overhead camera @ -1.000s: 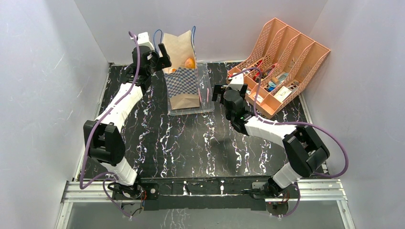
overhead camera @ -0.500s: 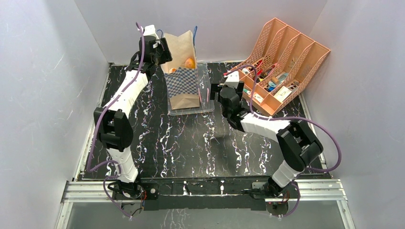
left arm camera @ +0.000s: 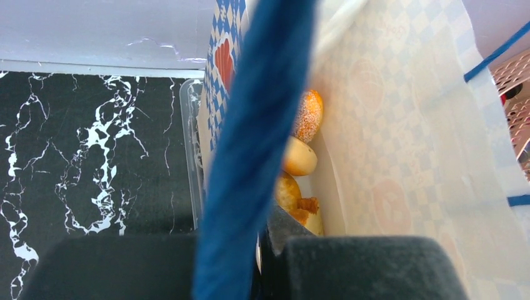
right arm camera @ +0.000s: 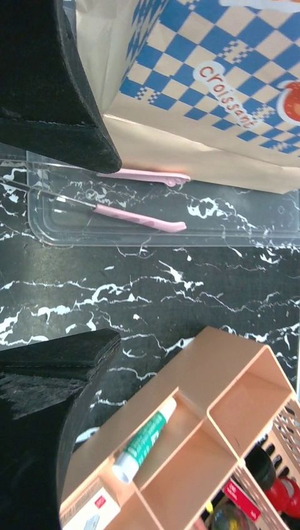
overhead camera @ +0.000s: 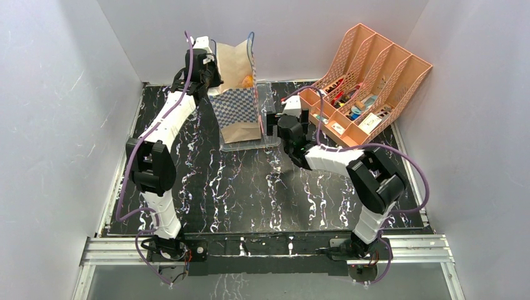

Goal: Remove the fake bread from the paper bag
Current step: Pick up the paper bag from the container, then pick up the clamp from the container.

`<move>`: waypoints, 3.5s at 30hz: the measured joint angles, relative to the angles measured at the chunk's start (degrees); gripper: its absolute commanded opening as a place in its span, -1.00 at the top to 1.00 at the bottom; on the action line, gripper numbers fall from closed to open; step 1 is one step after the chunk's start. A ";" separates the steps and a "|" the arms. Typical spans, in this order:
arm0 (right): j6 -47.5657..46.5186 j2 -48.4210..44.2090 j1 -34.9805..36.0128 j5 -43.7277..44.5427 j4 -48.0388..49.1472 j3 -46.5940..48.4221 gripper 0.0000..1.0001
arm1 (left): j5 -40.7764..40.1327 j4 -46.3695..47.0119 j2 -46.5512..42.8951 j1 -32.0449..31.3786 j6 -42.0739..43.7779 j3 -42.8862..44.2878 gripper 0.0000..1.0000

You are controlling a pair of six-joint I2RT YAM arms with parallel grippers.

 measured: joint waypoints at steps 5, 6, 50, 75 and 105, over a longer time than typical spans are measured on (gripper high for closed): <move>0.70 3.98 0.98 -1.16 -0.31 1.31 -0.95 | 0.48 1.11 0.00 -0.04 1.40 0.57 1.00; 0.83 4.48 1.11 -1.40 -0.44 1.40 -0.95 | 0.55 1.73 0.00 -0.04 1.70 0.61 1.00; 3.67 19.74 3.61 -5.38 -2.40 11.39 -0.58 | -10.21 28.13 -26.62 -0.35 27.43 -33.33 1.00; 6.32 23.32 3.61 -5.44 -3.63 13.90 0.53 | -20.57 40.59 -31.50 0.92 28.20 -43.78 1.00; 6.25 -11.56 3.61 -0.31 -12.52 2.64 0.51 | -7.43 41.51 -39.63 4.85 18.86 -50.12 1.00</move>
